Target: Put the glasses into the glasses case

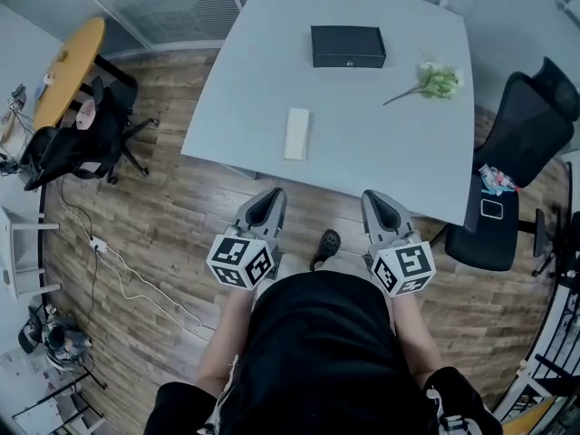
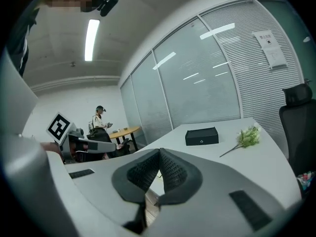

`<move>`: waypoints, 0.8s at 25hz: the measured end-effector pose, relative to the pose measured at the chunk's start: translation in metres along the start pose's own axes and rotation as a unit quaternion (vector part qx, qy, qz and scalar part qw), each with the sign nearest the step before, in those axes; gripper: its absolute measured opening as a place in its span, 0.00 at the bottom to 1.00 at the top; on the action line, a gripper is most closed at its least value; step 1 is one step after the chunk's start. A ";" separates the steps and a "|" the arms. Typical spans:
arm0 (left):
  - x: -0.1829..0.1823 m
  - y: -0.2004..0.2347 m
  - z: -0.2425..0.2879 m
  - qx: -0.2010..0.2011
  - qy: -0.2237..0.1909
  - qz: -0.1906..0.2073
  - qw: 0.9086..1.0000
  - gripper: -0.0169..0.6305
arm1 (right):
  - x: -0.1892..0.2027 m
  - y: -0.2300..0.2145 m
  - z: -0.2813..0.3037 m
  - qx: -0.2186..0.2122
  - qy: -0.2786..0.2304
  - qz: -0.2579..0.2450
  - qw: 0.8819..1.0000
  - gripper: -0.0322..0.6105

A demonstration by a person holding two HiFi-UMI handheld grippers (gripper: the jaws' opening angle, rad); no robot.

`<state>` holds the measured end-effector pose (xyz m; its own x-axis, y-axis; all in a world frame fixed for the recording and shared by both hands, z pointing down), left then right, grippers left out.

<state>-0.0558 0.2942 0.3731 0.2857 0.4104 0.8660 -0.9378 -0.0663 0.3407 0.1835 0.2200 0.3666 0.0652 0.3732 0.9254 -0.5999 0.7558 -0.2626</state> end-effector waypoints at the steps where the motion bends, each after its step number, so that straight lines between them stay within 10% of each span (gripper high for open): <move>1: 0.000 0.000 -0.004 0.000 -0.001 0.000 1.000 0.07 | -0.001 0.003 -0.001 0.000 -0.002 -0.004 1.000 0.07; 20: -0.003 -0.008 -0.002 0.027 -0.003 -0.005 1.000 0.07 | -0.008 0.017 -0.001 -0.005 -0.008 -0.009 1.000 0.07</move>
<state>-0.0499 0.2949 0.3668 0.2963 0.4051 0.8649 -0.9231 -0.1111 0.3682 0.1734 0.2299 0.3545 0.0640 0.3506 0.9343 -0.5913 0.7675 -0.2475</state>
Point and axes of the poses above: the fingertips, and each gripper's own axes: z forward along the fingers, y to its left, x out of its underside, the point moved 8 cm from there along -z, backward along the fingers, and after that the axes turned 3 degrees about -x, right-handed, at the moved point
